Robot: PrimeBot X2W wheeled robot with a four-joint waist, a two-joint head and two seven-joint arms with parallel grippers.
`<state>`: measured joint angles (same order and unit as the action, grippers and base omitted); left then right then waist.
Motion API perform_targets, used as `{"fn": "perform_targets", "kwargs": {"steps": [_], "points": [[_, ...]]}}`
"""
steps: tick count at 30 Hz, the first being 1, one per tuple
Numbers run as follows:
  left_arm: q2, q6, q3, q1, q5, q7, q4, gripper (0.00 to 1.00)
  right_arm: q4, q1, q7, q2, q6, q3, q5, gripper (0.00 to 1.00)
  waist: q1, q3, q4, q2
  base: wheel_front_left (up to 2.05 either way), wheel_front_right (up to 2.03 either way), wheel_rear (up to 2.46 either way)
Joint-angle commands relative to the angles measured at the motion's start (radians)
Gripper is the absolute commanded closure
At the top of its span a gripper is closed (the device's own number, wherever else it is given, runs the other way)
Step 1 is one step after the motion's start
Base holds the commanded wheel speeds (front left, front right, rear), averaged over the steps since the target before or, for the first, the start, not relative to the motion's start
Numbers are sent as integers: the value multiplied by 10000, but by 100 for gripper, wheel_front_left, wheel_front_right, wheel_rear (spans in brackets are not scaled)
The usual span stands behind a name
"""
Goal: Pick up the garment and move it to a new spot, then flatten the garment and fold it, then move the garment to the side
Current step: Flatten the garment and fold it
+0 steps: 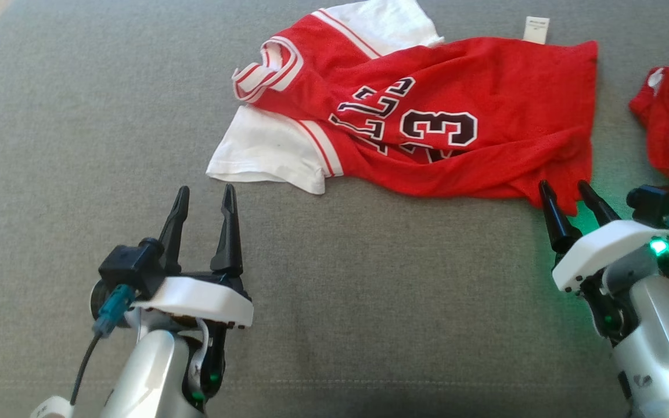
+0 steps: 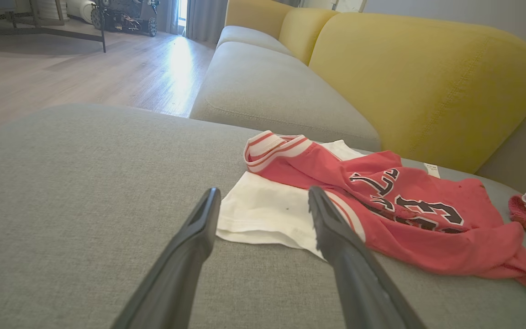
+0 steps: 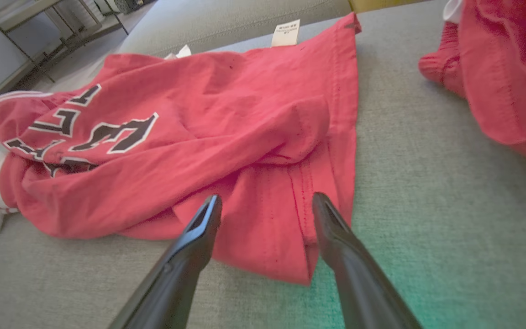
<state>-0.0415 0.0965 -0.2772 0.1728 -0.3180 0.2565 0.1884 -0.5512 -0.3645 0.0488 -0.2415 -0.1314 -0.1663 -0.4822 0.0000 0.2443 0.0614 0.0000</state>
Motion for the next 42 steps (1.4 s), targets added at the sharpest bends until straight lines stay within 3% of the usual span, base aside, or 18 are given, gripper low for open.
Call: {"fn": "perform_targets", "kwargs": {"steps": [1, 11, 12, 13, 14, 24, 35, 40, 41, 42], "points": [[-87, 23, 277, 426, 72, 53, -332, 0, 184, -300, -20, -199, 7, -267, 53, 0, 0, 49, 60, 0, 0, 0, 0], [-87, 95, 188, 540, 14, 53, -367, 0, -940, -1088, -418, -370, 7, -1045, 475, 0, 0, 194, 227, 0, 0, 0, 0], [-87, 106, 179, 549, 10, 53, -368, 0, -1052, -1141, -436, -387, 7, -1109, 521, 16, 0, 200, 237, 0, 0, 0, 0], [-87, 118, 175, 559, 5, 53, -371, 0, -1149, -1189, -472, -393, 7, -1156, 542, 66, 0, 205, 244, 0, 0, 0, 0], [-87, 128, 176, 568, 1, 53, -371, 0, -1236, -1227, -521, -397, 7, -1198, 555, 100, 0, 202, 248, 0, 0, 0, 0], [-87, 134, 347, 387, 30, 53, -269, 0, -1315, -1062, -1188, -391, 7, -1201, 1040, 100, 0, -205, -106, 0, 0, 0, 0], [-87, 91, 469, 111, -6, 53, -212, 0, 616, 788, -1143, 46, 7, -660, 1949, 100, 0, -848, -888, 0, 0, 0, 0], [-87, 59, 513, -38, -7, 53, -175, 0, 1258, 1877, -532, 365, 7, -352, 2549, 100, 0, -1044, -1065, 0, 0, 0, 0], [-87, 54, 514, -56, -6, 53, -170, 0, 1329, 2051, -386, 406, 7, -248, 2653, 38, 0, -1068, -1079, 0, 0, 0, 0], [-87, 46, 510, -69, -7, 53, -166, 0, 1396, 2198, -214, 449, 7, -180, 2727, 0, 0, -1090, -1086, 0, 0, 0, 0]]}}
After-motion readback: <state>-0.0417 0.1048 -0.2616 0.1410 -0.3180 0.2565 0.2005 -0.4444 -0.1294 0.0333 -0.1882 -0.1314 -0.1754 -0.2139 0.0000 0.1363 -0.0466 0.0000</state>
